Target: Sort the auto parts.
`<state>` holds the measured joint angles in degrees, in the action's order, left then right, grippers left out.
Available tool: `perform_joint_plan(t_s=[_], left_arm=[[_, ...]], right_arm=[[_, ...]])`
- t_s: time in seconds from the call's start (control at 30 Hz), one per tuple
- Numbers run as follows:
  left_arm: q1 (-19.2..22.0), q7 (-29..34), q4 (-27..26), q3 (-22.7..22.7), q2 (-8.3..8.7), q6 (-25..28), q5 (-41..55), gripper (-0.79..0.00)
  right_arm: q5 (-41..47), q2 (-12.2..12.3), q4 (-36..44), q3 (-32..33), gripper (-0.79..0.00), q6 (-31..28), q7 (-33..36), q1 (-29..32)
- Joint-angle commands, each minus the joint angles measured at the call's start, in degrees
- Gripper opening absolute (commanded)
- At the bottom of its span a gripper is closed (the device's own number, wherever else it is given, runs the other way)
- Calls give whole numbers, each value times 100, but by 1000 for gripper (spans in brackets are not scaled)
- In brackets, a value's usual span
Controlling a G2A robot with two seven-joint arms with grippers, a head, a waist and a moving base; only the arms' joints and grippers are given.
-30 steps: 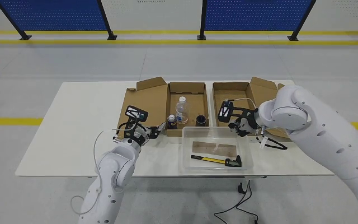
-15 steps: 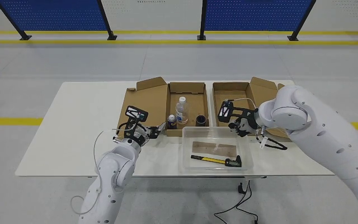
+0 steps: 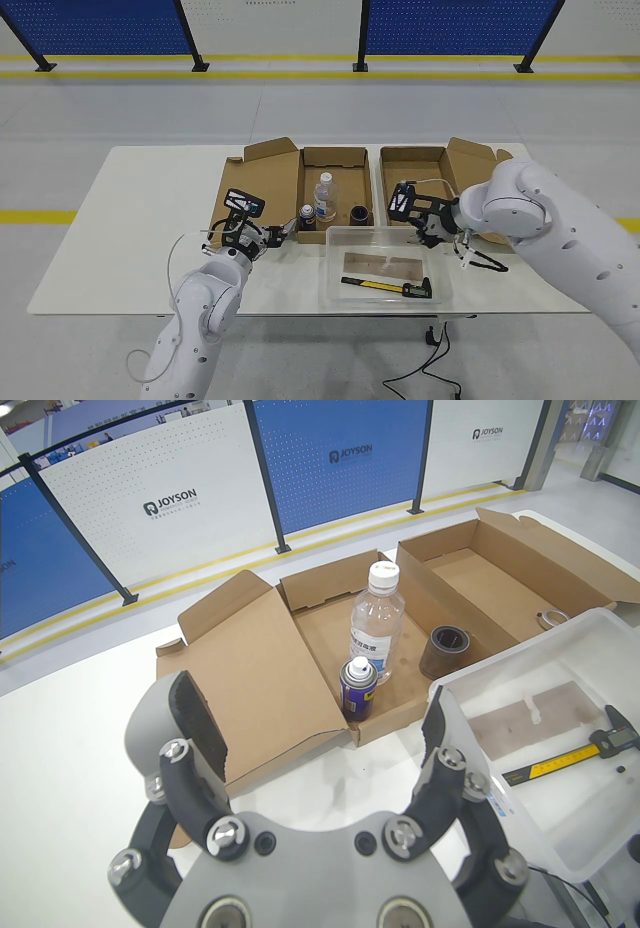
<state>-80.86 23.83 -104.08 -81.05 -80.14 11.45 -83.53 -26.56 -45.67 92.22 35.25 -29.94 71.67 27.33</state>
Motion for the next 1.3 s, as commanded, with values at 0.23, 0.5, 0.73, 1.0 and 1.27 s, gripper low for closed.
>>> perform_joint_plan(t_s=[0.23, 0.5, 0.73, 1.0, 1.27], left_arm=[[0, 0, 0, 0, 0, 0, 0, 0], [0, 0, 0, 0, 0, 0, 0, 0], [0, 0, 0, 0, 0, 0, 0, 0], [0, 0, 0, 0, 0, 0, 0, 0], [0, 0, 0, 0, 0, 0, 0, 0]], right_arm=[[-649, -79, 135, -340, -394, 239, 503, 113], [-976, -305, -119, -822, -394, 427, 610, 248], [-1024, -504, -378, -1039, -391, 452, 443, 293], [-1052, -641, -552, -1166, -342, 394, 381, 376], [-1106, -687, -762, -1154, -369, 347, 291, 477]])
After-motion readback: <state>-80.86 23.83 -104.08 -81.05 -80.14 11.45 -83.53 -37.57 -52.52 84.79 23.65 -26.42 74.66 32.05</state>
